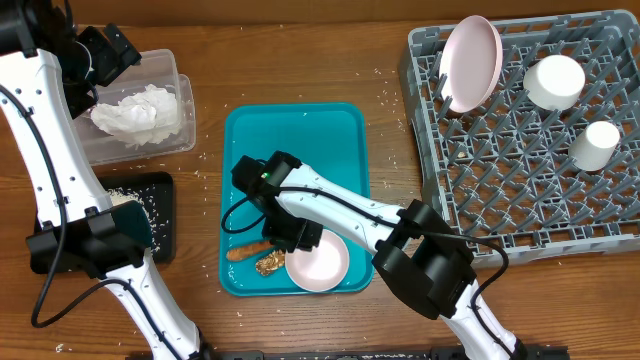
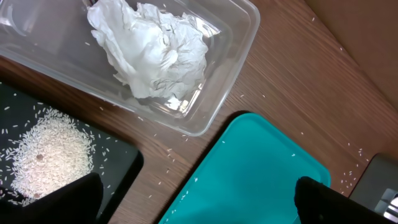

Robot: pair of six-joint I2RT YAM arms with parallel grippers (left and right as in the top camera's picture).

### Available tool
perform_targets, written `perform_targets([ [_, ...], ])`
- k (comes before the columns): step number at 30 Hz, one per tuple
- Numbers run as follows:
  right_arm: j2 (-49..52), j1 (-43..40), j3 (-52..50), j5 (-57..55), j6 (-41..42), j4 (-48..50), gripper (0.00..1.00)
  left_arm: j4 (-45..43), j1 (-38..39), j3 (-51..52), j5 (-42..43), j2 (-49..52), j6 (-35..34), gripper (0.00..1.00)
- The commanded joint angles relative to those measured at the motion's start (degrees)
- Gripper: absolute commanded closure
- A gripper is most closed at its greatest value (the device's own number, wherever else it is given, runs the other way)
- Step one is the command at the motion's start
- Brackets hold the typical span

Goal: Sort waste into correct bins and load items into the dishwasher
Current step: 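Move the right gripper to the small pink bowl and grasp its rim, then lift the pink bowl and carry it right over the dish rack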

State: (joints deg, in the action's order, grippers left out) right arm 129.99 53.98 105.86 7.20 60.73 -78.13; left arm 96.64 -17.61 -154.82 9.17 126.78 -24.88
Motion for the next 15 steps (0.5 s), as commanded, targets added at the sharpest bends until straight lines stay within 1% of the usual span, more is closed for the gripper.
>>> perform_targets([
  [1, -2.1, -0.9, 2.2, -0.7, -1.9, -1.8, 0.75, 0.0, 0.5, -0.2, -0.8, 0.3, 1.1, 0.0],
  [2, -2.1, -1.1, 2.9, -0.7, -2.3, -2.5, 0.82, 0.0, 0.5, -0.2, -0.8, 0.3, 1.1, 0.0],
  [3, -2.1, -1.3, 3.6, -0.7, -2.2, -3.1, 0.84, 0.0, 0.5, -0.2, -0.8, 0.3, 1.1, 0.0],
  [4, -2.1, -1.5, 4.1, -0.7, -2.2, -3.4, 0.91, 0.0, 0.5, -0.2, -0.8, 0.3, 1.1, 0.0],
  [5, -2.1, -1.6, 4.5, -0.7, -2.3, -3.6, 0.96, 0.0, 0.5, -0.2, -0.8, 0.3, 1.1, 0.0],
  [11, -2.3, -2.8, 6.1, -0.7, -4.2, -5.1, 0.96, 0.0, 0.5, -0.2, -0.8, 0.3, 1.1, 0.0],
  [15, -3.2, -4.4, 10.6, -0.4, -7.1, -8.5, 0.96, 0.2, 0.5, -0.2, -0.8, 0.3, 1.1, 0.0],
])
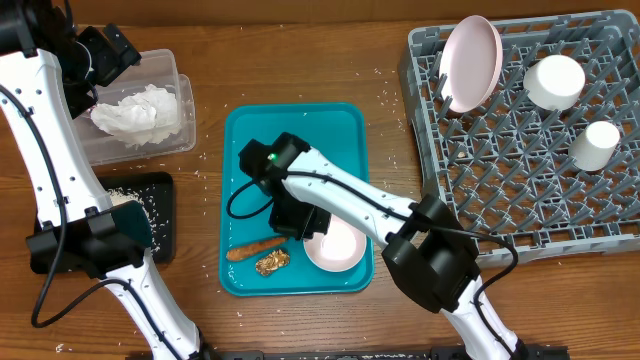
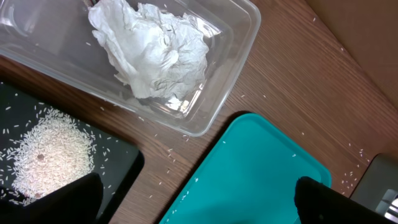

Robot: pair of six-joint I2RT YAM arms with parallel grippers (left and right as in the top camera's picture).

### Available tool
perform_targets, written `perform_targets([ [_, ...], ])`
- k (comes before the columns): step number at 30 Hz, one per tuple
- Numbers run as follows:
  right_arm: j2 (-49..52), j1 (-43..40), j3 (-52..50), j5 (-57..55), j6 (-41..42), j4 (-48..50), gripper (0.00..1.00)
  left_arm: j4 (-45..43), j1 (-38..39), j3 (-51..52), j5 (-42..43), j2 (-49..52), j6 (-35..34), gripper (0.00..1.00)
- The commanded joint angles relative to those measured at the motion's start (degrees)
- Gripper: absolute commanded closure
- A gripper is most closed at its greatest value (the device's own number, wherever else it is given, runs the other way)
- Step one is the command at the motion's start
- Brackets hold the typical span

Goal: Sort waste into correct bins and load items into the dishwasher
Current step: 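Lift the pink bowl and carry it right over the dish rack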

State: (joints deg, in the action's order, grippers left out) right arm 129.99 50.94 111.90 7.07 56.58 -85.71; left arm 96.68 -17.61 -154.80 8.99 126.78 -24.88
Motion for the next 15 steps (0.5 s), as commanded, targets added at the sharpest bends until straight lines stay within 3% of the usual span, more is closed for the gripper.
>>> perform_targets([
  [1, -3.5, -1.9, 6.0, -0.4, -3.7, -1.9, 0.96, 0.1, 0.5, -0.2, -0.6, 0.3, 1.1, 0.0],
  [6, -6.6, -9.7, 19.9, -3.1, -8.7, -11.4, 0.96, 0.1, 0.5, -0.2, -0.6, 0.3, 1.1, 0.0],
  [15, -19.7, -32.5, 26.6, -0.7, -22.3, -11.3, 0.96, 0.1, 0.5, -0.2, -0.6, 0.3, 1.1, 0.0],
])
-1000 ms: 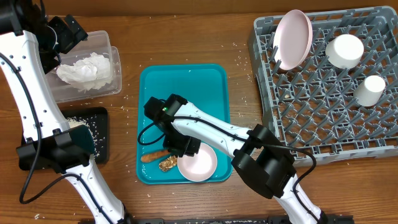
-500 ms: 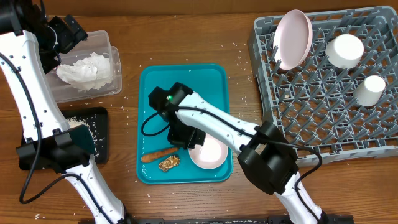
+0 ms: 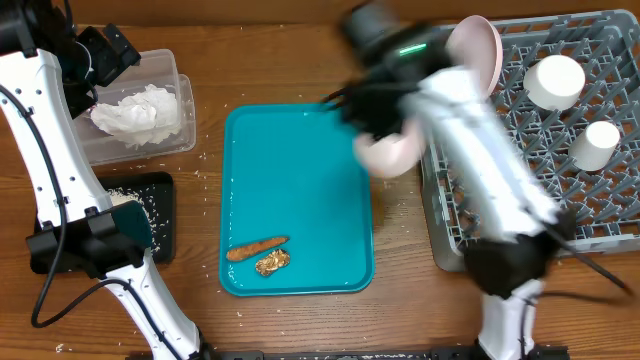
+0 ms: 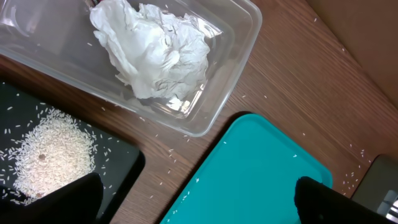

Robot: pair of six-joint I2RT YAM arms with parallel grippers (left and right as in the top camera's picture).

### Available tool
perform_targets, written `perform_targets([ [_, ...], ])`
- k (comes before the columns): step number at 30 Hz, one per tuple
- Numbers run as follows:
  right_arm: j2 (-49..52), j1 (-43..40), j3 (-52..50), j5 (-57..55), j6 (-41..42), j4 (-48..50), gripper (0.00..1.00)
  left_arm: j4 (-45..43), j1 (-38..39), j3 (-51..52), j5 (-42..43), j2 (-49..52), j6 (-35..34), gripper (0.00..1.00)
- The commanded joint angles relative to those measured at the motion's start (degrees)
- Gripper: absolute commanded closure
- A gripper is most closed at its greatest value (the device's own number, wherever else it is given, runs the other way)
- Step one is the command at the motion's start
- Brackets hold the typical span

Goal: Sort waste into correct bins and load items into the dishwasher
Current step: 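Lift the pink bowl and carry it right over the dish rack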

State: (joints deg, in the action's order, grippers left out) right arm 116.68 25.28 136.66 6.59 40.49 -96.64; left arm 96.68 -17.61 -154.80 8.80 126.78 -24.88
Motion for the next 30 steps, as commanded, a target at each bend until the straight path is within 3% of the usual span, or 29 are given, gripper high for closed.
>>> perform_targets([
  [1, -7.6, -10.2, 1.8, 1.1, -7.7, -0.4, 0.96, 0.1, 0.5, -0.2, -0.4, 0.3, 1.1, 0.0],
  [6, -10.3, -26.4, 1.8, 10.4, -17.1, -0.4, 0.96, 0.1, 0.5, -0.2, -0.5, 0.3, 1.1, 0.0],
  [10, -10.2, -35.8, -1.0, 24.5, -30.9, -0.4, 0.96, 0.1, 0.5, -0.2, -0.4, 0.3, 1.1, 0.0],
  [15, -10.2, -44.1, -9.6, 35.8, -37.8, 1.7, 0.96, 0.1, 0.5, -0.2, -0.4, 0.3, 1.1, 0.0],
  [19, -10.2, -49.2, -20.5, 51.6, -44.9, 8.1, 0.96, 0.1, 0.5, -0.2, -0.4, 0.3, 1.1, 0.0],
  [25, -10.2, -53.2, -37.1, 67.3, -45.5, 21.4, 0.96, 0.1, 0.5, -0.2, -0.4, 0.3, 1.1, 0.0],
  [30, -10.2, -53.7, -46.1, 69.3, -45.4, 27.5, 0.96, 0.1, 0.5, -0.2, -0.4, 0.3, 1.1, 0.0],
])
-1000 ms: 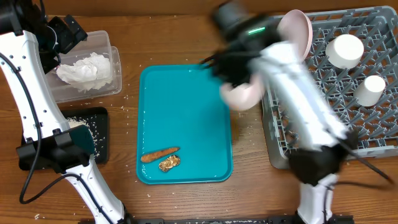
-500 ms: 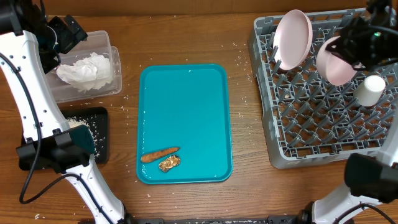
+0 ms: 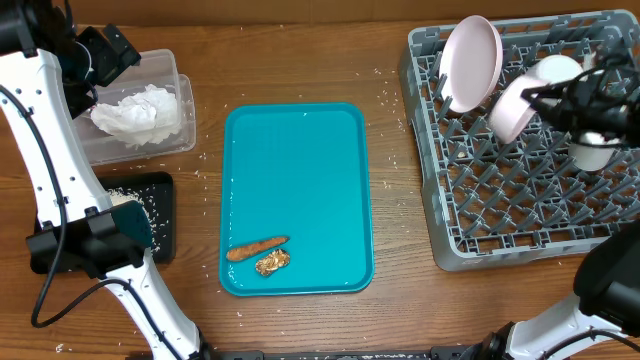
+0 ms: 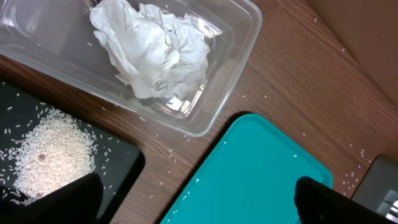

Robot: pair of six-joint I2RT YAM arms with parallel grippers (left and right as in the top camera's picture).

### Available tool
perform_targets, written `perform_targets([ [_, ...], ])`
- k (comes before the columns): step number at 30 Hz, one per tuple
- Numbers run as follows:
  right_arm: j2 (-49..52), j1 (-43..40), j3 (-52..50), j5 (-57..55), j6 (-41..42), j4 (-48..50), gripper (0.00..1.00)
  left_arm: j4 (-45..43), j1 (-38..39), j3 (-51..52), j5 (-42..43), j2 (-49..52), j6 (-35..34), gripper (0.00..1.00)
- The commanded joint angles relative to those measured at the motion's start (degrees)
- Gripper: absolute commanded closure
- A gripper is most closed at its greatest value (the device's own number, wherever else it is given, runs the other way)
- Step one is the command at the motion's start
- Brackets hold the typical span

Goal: Sort waste into correct bins and load items into the dishwasher
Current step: 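Lift the pink bowl and carry it right over the dish rack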

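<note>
A pink bowl [image 3: 513, 108] hangs tilted over the grey dishwasher rack [image 3: 470, 215], just left of a white cup [image 3: 556, 80]. My right gripper [image 3: 540, 100] is shut on the bowl's rim. On the teal tray [image 3: 297, 170] lie an orange food scrap [image 3: 257, 247] and a crumpled gold wrapper [image 3: 271, 262] near its front left. At the back left my left gripper [image 4: 196, 200] hovers high beside the clear bin [image 4: 239, 37], open and empty. In the left wrist view its dark fingertips [image 4: 56, 199] frame the tray's corner [image 4: 261, 174].
The clear bin [image 3: 175, 75] holds crumpled white paper [image 3: 135, 112]. A black bin [image 3: 160, 215] with spilled rice [image 4: 53, 152] sits in front of it. A pink plate [image 3: 471, 62] and a second white cup [image 3: 600, 145] stand in the rack. Rice grains dot the wooden table.
My right gripper has moved with the pink bowl from above the tray's back right corner to over the rack, beside the white cup. The left arm has not moved.
My right gripper was down at the pink bowl on the tray's front edge, beside the scrap and wrapper. The bowl then sat a little farther right. Later it was off the tray, held near the rack's left side, and now over the rack.
</note>
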State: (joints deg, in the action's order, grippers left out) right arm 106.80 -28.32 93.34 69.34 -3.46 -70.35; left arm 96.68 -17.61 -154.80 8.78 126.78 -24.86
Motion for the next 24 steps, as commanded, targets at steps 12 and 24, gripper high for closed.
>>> perform_targets([
  [12, -0.3, -0.2, -8.8, -1.5, -1.4, 3.8, 0.96, 0.1, 0.5, -0.2, -0.4, 0.3, 1.1, 0.0],
  [24, -0.3, -2.0, -8.8, -11.4, 5.0, 2.6, 0.96, 0.1, 0.5, -0.2, -0.4, 0.3, 1.1, 0.0],
])
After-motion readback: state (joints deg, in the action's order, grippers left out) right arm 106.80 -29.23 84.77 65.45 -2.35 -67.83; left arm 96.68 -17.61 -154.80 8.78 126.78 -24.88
